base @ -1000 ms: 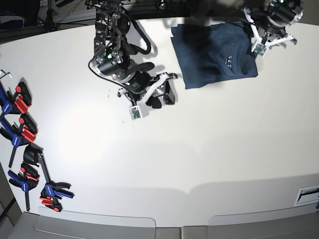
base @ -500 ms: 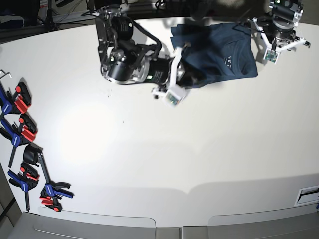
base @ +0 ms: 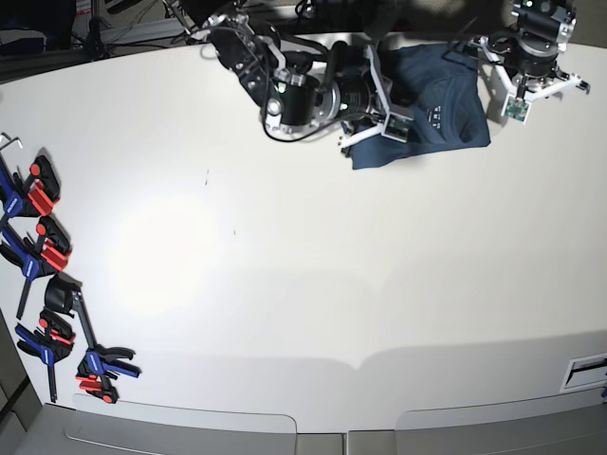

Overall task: Fold the T-shirt properly
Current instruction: 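Grasp the folded shirt bundle with the right gripper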

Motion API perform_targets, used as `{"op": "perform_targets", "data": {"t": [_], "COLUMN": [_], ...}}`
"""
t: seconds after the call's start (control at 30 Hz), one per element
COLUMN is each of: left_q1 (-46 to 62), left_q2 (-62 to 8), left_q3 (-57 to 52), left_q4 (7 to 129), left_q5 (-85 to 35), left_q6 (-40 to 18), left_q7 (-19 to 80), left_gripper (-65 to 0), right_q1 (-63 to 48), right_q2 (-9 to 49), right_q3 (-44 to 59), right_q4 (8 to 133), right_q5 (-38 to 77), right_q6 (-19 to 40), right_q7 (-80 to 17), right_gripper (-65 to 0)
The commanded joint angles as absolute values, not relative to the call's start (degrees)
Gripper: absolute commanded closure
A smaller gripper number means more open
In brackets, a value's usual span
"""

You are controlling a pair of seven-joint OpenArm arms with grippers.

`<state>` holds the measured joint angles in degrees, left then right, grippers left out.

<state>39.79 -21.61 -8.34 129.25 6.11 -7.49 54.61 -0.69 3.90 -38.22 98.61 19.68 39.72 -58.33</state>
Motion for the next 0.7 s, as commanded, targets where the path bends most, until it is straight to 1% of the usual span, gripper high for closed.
{"op": "perform_targets", "data": {"t": [0.0,0.17,0.37,0.4,0.47,0.57,0.67], "left_q1": [40.1,40.1,40.1,40.1,40.1,40.1,40.1], "left_q2": [-22.1,-22.1,-22.1,-22.1,-22.1,-22.1,-22.1], "left_q3": [-8.6,-8.6,-8.6,-8.6,-8.6,-8.6,-8.6], "left_q4": [130.3,130.3,130.3,130.3,130.3,130.3,130.3], "left_q5": [6.6,6.4,6.4,6.4,6.4,6.4,6.4], "left_q6": [-6.8,-6.8,-5.4,-5.4,-5.4,-5.4,-5.4], "left_q7": [53.9,53.9,53.9,53.9,53.7,53.4,53.4], "left_gripper": [0.0,0.0,0.0,0.0,0.0,0.0,0.0], "right_q1": [0.9,4.6,5.7,5.7,5.7,5.7,5.7], "right_q2": [3.4,1.7,0.8,0.8,0.8,0.8,0.8], "right_q3": [-38.5,-39.3,-39.2,-38.9,-37.6,-33.1,-26.0], "right_q4": [97.9,88.8,83.3,83.3,83.3,83.3,83.3], "right_q5": [20.5,20.3,12.7,10.9,8.4,6.0,6.0], "right_q6": [40.0,40.0,40.0,39.4,35.7,32.4,31.3], "right_q7": [-57.2,-57.2,-56.2,-56.3,-56.3,-56.1,-56.1], "right_gripper": [0.0,0.0,0.0,0.0,0.0,0.0,0.0]}}
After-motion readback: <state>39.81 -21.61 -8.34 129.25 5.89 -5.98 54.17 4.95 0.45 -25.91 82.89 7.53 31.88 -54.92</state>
